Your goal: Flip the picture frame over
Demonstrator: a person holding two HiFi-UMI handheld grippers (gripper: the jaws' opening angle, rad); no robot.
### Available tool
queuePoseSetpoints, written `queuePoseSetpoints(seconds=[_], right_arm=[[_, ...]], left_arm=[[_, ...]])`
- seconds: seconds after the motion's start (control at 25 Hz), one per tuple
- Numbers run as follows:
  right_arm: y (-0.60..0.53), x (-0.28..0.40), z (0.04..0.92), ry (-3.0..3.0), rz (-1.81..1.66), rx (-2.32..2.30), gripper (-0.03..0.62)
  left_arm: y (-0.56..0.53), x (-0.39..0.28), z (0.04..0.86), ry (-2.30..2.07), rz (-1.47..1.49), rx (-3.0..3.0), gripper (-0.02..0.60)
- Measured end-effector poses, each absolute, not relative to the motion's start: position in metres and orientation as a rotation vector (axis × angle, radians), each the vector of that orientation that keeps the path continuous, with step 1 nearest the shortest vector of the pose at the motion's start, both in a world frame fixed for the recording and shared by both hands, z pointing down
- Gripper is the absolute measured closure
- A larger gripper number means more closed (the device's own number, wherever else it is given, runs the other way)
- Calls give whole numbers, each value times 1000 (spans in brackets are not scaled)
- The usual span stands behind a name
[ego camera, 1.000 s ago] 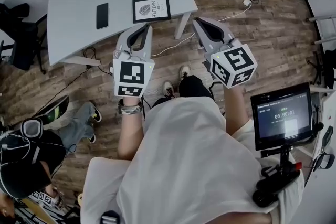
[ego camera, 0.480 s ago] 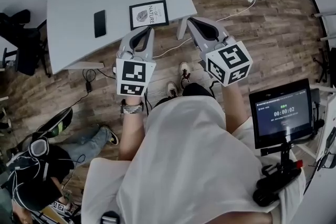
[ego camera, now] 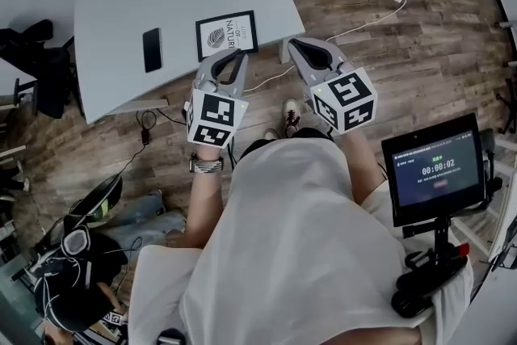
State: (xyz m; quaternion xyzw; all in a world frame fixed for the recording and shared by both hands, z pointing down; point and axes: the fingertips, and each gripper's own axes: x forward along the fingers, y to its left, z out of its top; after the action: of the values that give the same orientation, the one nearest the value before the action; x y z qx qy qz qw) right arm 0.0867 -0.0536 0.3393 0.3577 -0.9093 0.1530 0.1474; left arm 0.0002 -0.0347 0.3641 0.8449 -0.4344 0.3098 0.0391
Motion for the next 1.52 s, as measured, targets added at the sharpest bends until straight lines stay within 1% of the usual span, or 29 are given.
queuePoseSetpoints(seconds=[0.36, 0.48, 0.56, 0.76, 1.0, 1.16, 1.4, 1.52], right_arm=[[-78, 84, 407, -2581, 564, 931, 591], [-83, 81, 427, -2543, 590, 916, 591], [-85, 79, 437, -2521, 591, 903, 591], [-85, 81, 461, -2451, 619, 929, 591], [-104, 70, 520, -2381, 674, 977, 591], [-102, 71, 534, -2361, 700, 998, 591], [-94, 69, 538, -2362, 734, 1008, 591], [-98, 63, 552, -2364, 753, 1007, 591]], left_arm=[[-61, 16, 425, -1218, 1131, 2526, 526], [-68, 15, 451, -1174, 1232, 2529, 495], [-70, 12, 469, -1135, 1328, 2538, 478], [-71, 7, 513, -1019, 1464, 2539, 474], [-82, -19, 580, -905, 1603, 2483, 453], [-79, -27, 589, -904, 1651, 2466, 448], [-70, -24, 585, -904, 1818, 2494, 448], [-73, -24, 598, -920, 1886, 2511, 448]])
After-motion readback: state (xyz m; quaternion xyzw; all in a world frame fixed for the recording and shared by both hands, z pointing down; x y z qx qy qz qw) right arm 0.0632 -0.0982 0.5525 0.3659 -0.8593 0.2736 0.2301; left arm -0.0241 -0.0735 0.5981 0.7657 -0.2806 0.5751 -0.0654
